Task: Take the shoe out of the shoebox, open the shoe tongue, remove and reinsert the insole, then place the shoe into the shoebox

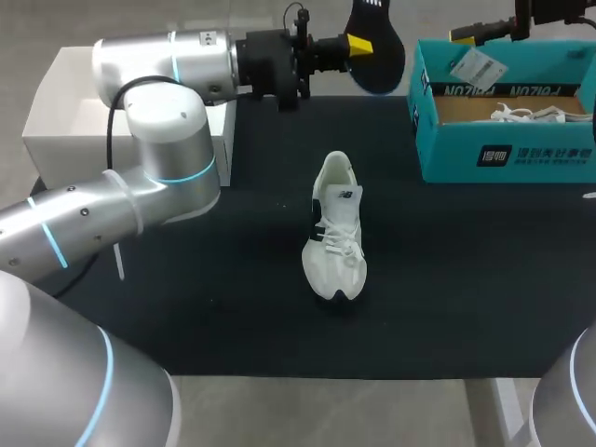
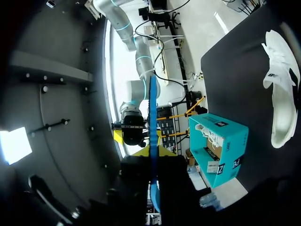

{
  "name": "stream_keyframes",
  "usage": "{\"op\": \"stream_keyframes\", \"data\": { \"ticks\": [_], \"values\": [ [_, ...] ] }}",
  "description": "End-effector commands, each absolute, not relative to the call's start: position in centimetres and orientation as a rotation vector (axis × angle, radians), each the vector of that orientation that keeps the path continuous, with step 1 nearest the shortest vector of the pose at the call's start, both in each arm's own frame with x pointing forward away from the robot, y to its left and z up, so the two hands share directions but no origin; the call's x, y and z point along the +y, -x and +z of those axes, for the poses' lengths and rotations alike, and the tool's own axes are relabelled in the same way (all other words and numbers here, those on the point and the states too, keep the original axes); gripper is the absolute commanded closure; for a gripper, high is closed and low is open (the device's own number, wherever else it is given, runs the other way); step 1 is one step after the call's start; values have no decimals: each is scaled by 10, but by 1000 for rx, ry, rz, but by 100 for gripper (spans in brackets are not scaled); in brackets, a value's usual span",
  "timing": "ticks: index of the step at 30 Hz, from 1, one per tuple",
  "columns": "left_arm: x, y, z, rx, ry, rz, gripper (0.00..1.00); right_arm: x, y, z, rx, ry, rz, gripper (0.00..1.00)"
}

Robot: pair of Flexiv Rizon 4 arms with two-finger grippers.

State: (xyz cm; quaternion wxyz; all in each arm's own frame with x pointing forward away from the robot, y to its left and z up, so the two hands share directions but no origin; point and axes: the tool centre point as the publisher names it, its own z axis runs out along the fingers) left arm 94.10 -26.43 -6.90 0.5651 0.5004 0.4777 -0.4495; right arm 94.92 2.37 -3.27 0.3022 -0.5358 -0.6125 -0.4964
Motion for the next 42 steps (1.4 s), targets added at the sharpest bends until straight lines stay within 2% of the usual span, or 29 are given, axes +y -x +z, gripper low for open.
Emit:
{"op": "stream_keyframes", "data": {
  "ticks": [1, 17, 30, 38, 42],
  "values": [
    [-254, -936, -67, 1126, -1189, -1074, 100, 23, -940, -32, -1603, 1445, -1373, 0],
    [-235, -929, -63, 1135, -1146, -1129, 100, 30, -908, -48, -1417, 1403, -1513, 0],
    [-237, -926, -51, 1108, -1144, -1148, 100, 37, -897, -67, -1398, 1442, -1455, 0],
    [-235, -927, -58, 1327, -1068, -1436, 100, 37, -897, -67, -1398, 1442, -1455, 0],
    [-233, -926, -57, 1325, -1097, -1418, 100, 37, -897, -67, -1398, 1442, -1455, 0]
  ]
}}
